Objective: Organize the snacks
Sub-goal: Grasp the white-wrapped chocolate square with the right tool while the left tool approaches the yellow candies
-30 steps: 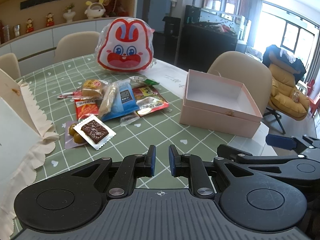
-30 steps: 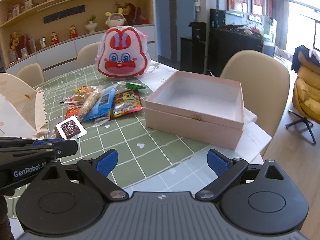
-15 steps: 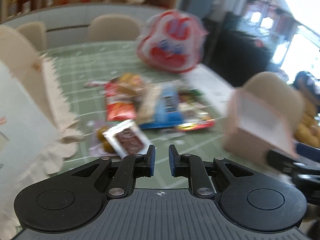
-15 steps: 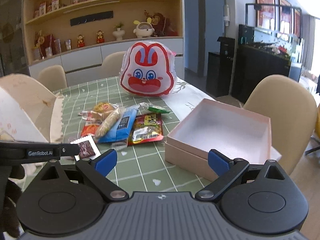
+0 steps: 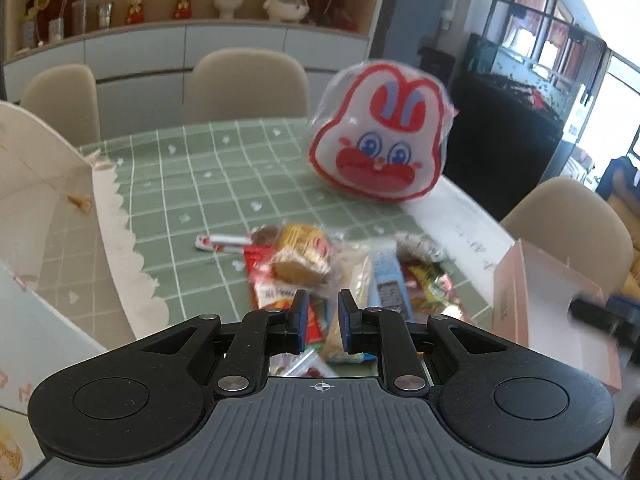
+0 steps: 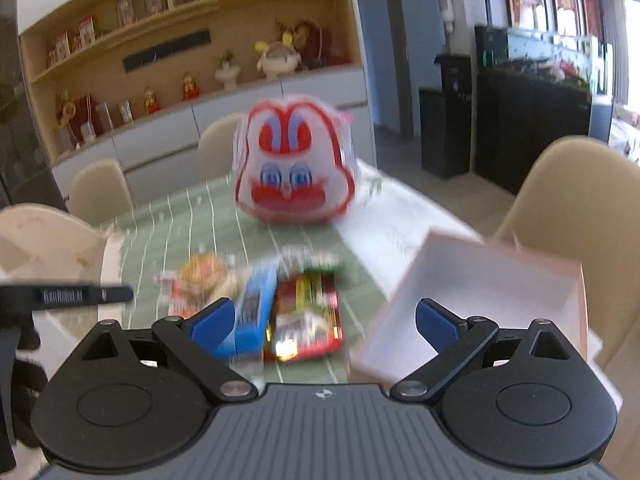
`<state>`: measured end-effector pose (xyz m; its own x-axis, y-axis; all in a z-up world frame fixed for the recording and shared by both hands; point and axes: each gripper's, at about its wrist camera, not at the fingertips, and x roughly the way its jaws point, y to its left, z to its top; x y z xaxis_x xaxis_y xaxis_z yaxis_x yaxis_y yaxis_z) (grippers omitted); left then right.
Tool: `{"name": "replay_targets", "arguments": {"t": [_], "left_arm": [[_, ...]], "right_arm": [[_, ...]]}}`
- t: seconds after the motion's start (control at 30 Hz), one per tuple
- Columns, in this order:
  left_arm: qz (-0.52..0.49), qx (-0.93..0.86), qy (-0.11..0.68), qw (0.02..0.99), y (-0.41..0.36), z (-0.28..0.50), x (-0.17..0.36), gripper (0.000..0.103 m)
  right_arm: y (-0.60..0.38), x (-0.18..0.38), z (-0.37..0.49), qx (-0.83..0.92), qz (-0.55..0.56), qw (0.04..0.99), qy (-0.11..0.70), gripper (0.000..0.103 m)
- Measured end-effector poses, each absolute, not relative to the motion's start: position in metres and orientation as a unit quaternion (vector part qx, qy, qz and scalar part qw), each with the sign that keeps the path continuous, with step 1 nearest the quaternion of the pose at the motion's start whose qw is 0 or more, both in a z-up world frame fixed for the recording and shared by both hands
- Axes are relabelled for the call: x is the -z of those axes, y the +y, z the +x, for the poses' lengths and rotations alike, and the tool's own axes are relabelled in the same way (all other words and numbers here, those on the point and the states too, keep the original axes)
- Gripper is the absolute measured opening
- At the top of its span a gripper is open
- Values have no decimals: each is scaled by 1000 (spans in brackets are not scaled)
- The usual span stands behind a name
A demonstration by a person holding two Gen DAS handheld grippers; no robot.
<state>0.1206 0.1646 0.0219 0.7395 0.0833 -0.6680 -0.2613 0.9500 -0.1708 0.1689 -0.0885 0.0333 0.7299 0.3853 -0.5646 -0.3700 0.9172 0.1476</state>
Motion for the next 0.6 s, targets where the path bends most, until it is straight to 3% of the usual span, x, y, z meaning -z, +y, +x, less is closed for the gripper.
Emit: {"name": "replay_targets", "arguments": {"t": [0.2, 0.4, 0.6], "left_arm": [[-120, -64, 413, 901, 168, 121, 27, 19], [-159, -59, 409, 897, 187, 122, 54, 19], [-196, -66, 398, 894, 206, 122, 52, 20]], "right_arm": [[-68, -25, 172, -227, -4, 923, 311, 98], [-51, 19, 154, -285, -11, 884, 370, 98], [-26, 40, 132, -333, -69, 865, 370, 98]]}}
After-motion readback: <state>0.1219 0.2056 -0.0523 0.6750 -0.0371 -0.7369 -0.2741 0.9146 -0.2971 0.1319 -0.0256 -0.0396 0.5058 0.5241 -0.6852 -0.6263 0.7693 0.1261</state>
